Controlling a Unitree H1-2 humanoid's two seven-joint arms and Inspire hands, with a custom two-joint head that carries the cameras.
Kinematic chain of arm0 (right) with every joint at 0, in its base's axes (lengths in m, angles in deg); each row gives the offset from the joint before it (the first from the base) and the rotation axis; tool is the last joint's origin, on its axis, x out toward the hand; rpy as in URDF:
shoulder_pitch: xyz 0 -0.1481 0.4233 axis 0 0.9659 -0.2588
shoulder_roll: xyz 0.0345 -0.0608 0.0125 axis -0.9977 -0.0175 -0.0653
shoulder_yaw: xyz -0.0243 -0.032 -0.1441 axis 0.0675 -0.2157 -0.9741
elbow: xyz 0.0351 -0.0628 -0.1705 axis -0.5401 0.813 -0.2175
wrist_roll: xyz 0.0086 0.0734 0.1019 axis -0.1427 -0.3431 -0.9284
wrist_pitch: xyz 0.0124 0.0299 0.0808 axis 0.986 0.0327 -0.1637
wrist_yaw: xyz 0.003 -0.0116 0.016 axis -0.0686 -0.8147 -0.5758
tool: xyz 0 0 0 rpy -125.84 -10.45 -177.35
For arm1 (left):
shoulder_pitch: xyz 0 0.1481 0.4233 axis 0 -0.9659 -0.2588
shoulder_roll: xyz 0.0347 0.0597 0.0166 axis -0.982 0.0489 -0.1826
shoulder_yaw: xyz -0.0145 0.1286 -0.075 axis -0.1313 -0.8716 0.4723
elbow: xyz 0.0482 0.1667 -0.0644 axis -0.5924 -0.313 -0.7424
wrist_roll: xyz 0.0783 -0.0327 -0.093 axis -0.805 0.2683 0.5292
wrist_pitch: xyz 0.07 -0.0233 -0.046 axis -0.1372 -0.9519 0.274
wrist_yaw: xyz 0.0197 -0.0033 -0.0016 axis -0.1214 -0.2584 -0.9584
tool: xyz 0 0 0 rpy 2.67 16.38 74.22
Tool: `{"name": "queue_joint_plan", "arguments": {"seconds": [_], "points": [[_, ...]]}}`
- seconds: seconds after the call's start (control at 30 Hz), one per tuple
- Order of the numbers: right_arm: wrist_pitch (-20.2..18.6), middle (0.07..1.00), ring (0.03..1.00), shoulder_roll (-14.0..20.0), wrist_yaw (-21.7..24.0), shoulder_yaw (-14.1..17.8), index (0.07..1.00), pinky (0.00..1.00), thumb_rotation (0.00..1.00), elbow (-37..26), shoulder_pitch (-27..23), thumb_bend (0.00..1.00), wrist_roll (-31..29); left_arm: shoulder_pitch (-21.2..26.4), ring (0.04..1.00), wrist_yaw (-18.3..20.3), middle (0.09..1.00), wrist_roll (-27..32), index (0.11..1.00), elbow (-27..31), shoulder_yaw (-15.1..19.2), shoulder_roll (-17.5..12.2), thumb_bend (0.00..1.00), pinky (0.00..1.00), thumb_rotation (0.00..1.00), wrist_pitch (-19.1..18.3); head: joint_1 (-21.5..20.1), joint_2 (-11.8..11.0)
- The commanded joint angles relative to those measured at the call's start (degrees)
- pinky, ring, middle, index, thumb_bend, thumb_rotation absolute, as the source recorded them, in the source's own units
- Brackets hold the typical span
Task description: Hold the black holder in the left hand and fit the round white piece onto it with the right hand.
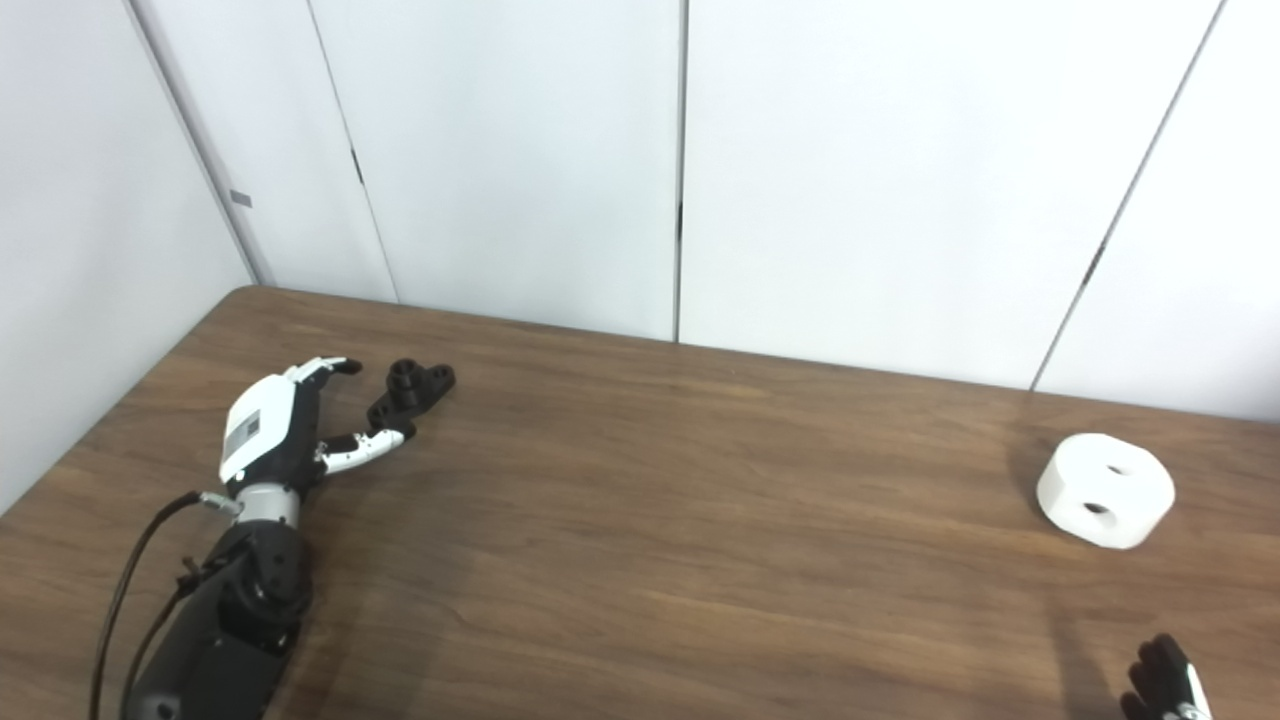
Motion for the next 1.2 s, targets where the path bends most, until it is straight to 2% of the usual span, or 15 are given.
{"name": "queue_joint_plan", "arguments": {"seconds": [0.0,0.2,0.4,0.8,1.17], "points": [[-2.0,1.0,1.0,-1.1,-0.2,-1.0,1.0,1.0,1.0,3.3,2.3,0.8,0.3,2.8,0.94,-0.9,0.896,-0.7,0.778,0.2,-0.2,-1.9,0.9,0.96,0.34,0.0,0.0,0.1],[-2.2,1.0,1.0,-1.2,-0.3,-1.1,1.0,1.0,1.0,2.6,2.8,0.8,0.9,4.4,0.949,1.4,0.904,0.7,0.768,-1.8,-1.6,-2.5,0.92,0.99,0.34,0.2,-0.2,0.3],[-2.2,1.0,1.0,-1.3,-0.6,-1.3,0.988,1.0,1.0,2.1,3.1,0.79,1.7,6.5,0.93,2.2,0.888,1.6,0.744,-4.6,-2.8,-2.8,0.91,0.96,0.34,-0.3,-0.4,0.5],[-2.7,1.0,1.0,-1.6,-0.9,-1.7,0.986,1.0,1.0,1.2,3.5,0.77,2.5,8.5,0.93,0.4,0.882,1.2,0.74,-8.8,-4.6,-3.2,0.9,0.95,0.31,-0.6,-0.6,0.7],[-2.7,1.0,1.0,-1.5,-1.0,-1.6,0.993,1.0,1.0,0.8,3.8,0.74,3.0,8.9,0.944,0.7,0.893,-0.4,0.725,-10.1,-7.1,-4.6,0.87,0.97,0.31,-3.1,-0.4,1.1]]}}
